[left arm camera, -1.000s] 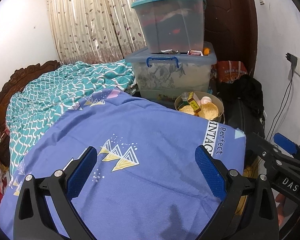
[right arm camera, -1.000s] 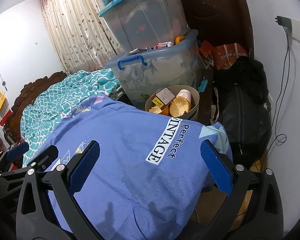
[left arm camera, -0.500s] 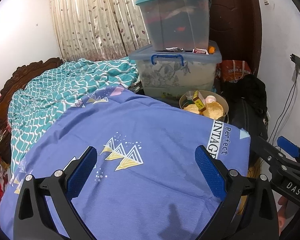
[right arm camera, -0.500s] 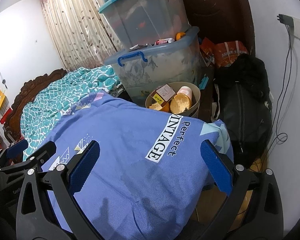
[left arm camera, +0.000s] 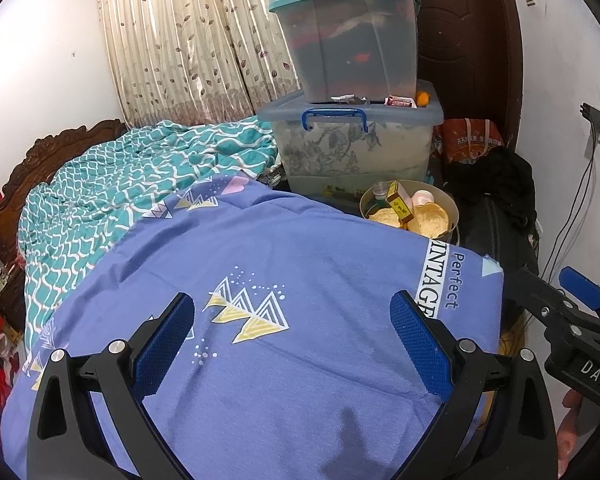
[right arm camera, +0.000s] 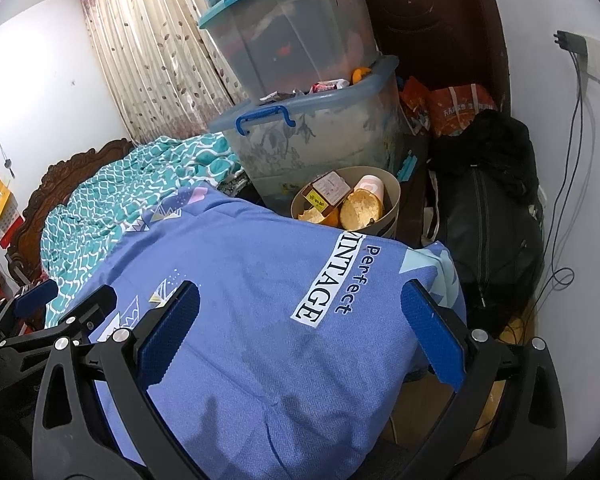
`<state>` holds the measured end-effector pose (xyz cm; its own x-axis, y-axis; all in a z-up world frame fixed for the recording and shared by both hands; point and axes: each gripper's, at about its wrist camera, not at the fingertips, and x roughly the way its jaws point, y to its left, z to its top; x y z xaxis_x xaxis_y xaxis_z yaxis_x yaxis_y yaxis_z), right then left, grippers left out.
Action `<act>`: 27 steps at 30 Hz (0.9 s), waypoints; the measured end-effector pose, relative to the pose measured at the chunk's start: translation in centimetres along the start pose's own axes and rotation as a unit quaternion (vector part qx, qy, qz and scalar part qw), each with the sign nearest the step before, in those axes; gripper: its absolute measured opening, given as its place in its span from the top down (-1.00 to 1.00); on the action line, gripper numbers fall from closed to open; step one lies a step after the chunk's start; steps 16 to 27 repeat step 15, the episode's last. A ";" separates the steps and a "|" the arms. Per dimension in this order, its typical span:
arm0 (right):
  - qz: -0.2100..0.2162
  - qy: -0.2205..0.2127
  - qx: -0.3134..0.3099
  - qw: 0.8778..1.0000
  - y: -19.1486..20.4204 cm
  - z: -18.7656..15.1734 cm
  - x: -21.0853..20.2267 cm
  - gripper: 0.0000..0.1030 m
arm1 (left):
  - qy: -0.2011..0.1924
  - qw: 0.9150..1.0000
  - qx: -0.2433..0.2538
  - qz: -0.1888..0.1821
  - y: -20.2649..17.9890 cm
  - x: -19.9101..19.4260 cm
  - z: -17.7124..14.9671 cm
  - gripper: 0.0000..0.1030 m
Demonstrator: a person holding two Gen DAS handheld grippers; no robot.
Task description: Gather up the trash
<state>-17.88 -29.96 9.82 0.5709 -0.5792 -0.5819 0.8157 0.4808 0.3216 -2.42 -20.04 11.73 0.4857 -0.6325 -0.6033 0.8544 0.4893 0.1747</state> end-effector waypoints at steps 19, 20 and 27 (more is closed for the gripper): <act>-0.001 0.000 0.001 1.000 -0.1 -0.1 -0.1 -0.93 | -0.005 1.000 -0.012 -0.002 0.8 -0.6 0.3 -0.83; -0.001 0.000 0.001 1.000 -0.1 -0.1 -0.1 -0.93 | -0.005 1.000 -0.012 -0.002 0.8 -0.6 0.3 -0.83; -0.001 0.000 0.001 1.000 -0.1 -0.1 -0.1 -0.93 | -0.005 1.000 -0.012 -0.002 0.8 -0.6 0.3 -0.83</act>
